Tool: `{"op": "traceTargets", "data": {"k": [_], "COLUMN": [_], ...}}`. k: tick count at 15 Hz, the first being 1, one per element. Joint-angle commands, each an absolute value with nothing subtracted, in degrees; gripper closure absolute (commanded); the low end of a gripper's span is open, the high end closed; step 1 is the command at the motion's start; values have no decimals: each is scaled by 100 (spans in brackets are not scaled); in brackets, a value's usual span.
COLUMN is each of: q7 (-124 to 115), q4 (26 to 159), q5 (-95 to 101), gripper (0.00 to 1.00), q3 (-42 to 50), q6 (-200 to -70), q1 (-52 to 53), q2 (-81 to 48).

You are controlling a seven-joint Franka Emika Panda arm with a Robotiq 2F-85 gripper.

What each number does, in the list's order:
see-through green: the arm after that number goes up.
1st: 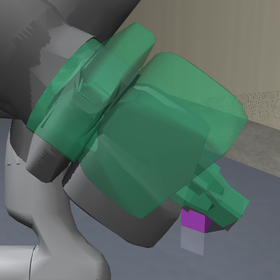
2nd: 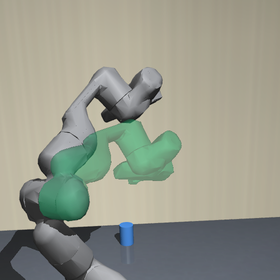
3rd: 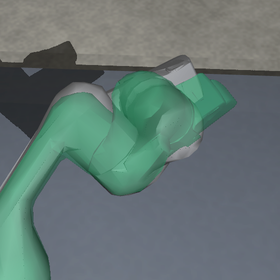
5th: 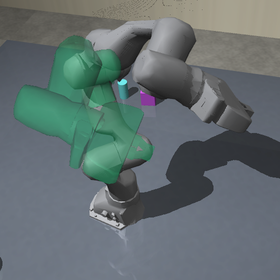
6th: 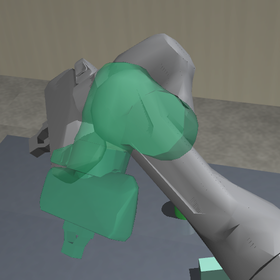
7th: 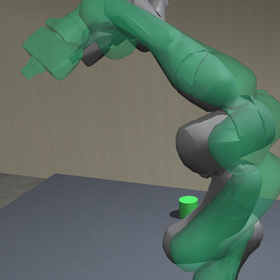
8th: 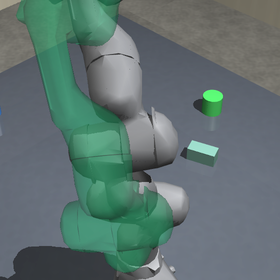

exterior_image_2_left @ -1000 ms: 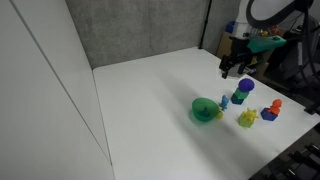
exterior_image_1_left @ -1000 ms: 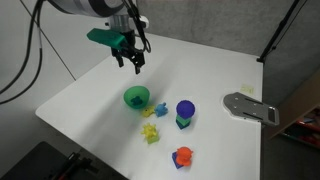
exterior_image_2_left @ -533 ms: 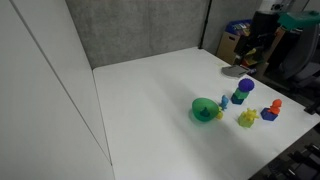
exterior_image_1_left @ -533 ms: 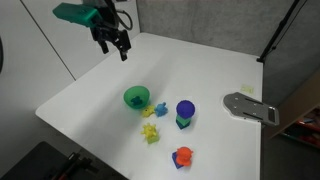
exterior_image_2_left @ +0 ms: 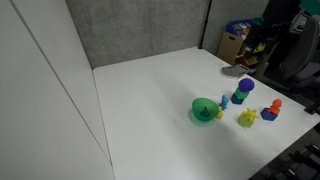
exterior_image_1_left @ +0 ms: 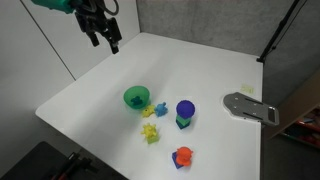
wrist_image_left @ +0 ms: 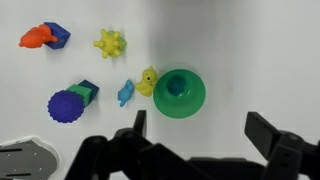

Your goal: Remove the green object from the bowl

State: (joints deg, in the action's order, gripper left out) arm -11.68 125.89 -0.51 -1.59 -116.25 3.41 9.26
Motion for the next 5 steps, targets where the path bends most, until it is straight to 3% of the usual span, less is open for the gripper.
{"op": "traceTargets", "data": {"k": [1, 5], "q7": [-1269, -1162], "q4": [12710, 12613], "q5": [-117, -63], "gripper": [0, 0], "q3": [-213, -217], "q6": [-11527, -11610], "q1": [262, 259], "q2": [1134, 971]}}
